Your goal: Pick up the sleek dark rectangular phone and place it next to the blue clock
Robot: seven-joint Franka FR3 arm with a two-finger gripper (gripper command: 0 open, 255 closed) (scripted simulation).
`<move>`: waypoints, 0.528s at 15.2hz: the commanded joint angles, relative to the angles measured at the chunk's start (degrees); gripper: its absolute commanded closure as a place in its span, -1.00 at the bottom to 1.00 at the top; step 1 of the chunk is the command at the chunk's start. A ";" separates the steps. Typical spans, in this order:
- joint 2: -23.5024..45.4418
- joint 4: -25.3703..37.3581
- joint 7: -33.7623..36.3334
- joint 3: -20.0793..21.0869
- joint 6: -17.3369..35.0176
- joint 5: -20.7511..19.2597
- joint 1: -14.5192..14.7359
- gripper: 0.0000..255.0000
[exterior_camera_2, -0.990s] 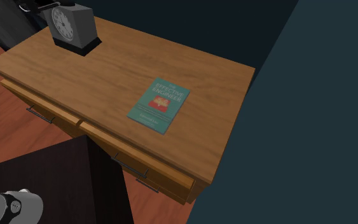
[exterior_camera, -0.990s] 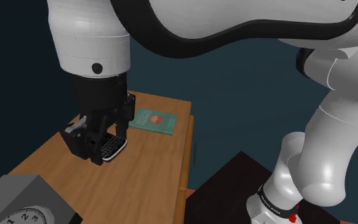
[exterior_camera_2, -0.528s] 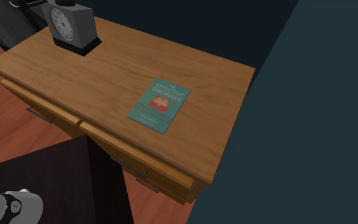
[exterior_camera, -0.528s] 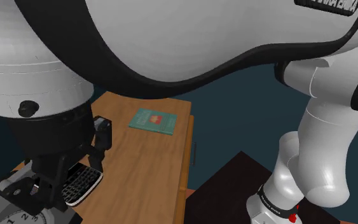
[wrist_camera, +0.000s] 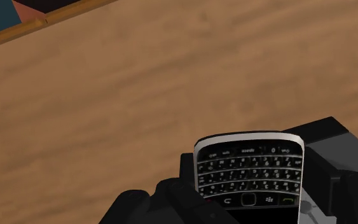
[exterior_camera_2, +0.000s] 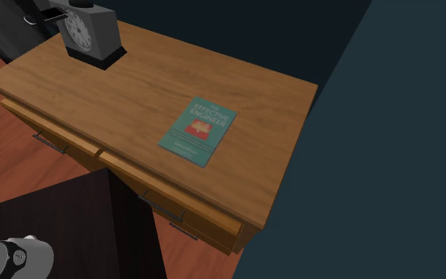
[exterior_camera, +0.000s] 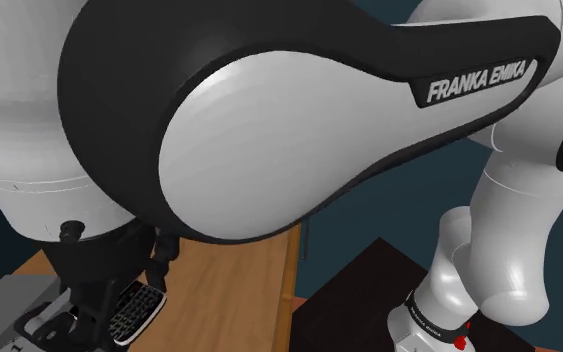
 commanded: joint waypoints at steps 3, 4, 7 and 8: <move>-0.20 -3.30 0.01 -0.09 3.15 0.06 -0.23 1.00; -0.22 -4.09 0.02 -0.11 3.93 0.06 -0.27 1.00; -0.17 -6.35 0.09 -0.18 6.22 -0.01 -0.38 1.00; -0.12 -7.06 0.12 -0.21 6.97 -0.05 -0.40 1.00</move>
